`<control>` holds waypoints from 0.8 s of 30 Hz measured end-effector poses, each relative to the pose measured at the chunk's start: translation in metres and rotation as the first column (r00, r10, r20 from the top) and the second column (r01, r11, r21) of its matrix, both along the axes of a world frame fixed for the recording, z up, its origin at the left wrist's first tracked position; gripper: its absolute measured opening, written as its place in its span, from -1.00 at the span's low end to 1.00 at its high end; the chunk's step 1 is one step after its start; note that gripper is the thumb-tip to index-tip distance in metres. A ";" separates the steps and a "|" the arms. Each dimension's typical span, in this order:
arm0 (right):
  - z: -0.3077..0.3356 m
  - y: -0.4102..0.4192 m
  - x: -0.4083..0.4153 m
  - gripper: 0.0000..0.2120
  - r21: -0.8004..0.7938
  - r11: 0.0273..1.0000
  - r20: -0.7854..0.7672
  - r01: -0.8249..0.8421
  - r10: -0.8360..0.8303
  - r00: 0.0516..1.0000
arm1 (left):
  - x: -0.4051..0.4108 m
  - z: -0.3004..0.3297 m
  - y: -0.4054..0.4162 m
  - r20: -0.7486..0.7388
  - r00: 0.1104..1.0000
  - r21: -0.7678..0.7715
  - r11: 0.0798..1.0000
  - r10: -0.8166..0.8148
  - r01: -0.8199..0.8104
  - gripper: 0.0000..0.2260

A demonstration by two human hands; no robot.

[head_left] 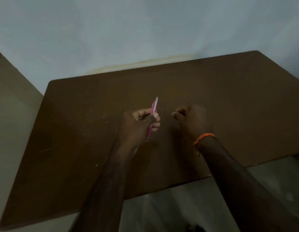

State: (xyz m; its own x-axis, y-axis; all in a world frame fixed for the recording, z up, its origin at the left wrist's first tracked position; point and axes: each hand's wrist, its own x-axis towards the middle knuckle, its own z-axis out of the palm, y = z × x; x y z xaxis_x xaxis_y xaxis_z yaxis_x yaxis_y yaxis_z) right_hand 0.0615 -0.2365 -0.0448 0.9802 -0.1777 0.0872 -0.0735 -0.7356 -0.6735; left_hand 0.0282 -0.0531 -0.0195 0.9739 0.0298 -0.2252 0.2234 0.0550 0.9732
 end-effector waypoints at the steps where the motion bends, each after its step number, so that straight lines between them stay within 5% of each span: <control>1: -0.006 0.002 0.000 -0.90 -0.080 0.996 -0.047 -0.026 0.022 0.999 | 0.000 0.000 0.001 -0.008 1.000 0.004 1.000 0.001 -0.001 -0.80; 4: -0.018 0.002 -0.001 -0.87 -0.217 0.974 -0.109 -0.064 0.041 0.993 | -0.002 0.000 0.001 -0.008 1.000 0.034 0.999 -0.018 0.019 -0.77; 24: -0.032 0.013 -0.003 -0.85 -0.268 0.962 0.024 -0.050 0.058 0.998 | -0.003 -0.003 0.004 -0.020 1.000 0.030 0.999 -0.024 0.024 -0.80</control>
State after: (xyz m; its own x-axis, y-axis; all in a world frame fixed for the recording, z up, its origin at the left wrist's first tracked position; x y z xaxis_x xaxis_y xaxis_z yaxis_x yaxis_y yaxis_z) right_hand 0.0582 -0.2238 -0.0768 0.9837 -0.0907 0.1555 -0.0105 -0.8912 -0.4534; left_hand 0.0254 -0.0494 -0.0227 0.9698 0.0138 -0.2435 0.2432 0.0198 0.9698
